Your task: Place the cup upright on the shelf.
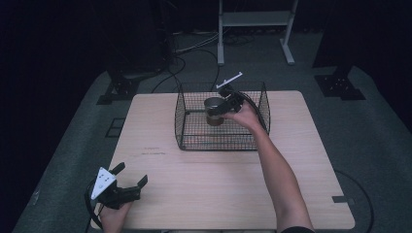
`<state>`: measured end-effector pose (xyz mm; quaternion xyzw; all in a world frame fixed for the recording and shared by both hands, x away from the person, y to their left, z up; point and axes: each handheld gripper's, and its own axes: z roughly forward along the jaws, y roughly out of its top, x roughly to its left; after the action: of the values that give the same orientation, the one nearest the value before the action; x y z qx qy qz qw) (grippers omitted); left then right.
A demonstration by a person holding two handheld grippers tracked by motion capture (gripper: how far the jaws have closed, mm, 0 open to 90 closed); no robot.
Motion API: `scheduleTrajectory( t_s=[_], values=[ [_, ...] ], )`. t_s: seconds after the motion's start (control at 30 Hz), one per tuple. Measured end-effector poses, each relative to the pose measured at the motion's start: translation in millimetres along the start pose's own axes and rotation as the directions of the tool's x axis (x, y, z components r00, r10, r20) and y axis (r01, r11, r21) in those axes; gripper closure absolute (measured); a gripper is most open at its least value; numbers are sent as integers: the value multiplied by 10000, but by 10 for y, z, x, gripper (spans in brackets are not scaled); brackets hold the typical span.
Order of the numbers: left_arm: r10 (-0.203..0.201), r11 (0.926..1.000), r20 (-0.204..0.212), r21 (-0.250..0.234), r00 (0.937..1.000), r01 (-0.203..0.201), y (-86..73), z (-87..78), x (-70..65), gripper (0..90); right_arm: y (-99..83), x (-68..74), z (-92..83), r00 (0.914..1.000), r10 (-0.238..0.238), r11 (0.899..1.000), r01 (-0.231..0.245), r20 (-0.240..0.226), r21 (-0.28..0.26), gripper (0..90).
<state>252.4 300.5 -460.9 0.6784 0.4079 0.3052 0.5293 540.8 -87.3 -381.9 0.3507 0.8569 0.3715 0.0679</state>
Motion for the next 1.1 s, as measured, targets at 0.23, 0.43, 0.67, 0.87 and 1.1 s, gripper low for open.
scheduleTrajectory(
  t_s=[0.23, 0.43, 0.67, 0.87, 1.1],
  values=[
    [-11, 10000, -1, 11, 10000, 11, -1, -2, 5, 0, -80, -93, 137, 9994, 214, 9989, -225, 280, 399, 175],
    [2, 10000, -37, -29, 10000, -2, 1, -14, 12, 0, -109, -120, 199, 9988, 238, 9971, -268, 429, 708, 175],
    [-66, 10000, -47, -75, 10000, 66, -1, -21, 18, 0, -116, -132, 237, 9983, 220, 9963, -264, 543, 816, 173],
    [-110, 9999, -12, -93, 9999, 110, 3, -23, 14, 0, -117, -138, 233, 9976, 309, 9953, -364, 624, 894, 168],
    [-175, 9998, -122, -117, 9998, 173, 6, -29, 21, 0, -129, -134, 274, 9977, 300, 9940, -361, 607, 1035, 166]
  ],
)
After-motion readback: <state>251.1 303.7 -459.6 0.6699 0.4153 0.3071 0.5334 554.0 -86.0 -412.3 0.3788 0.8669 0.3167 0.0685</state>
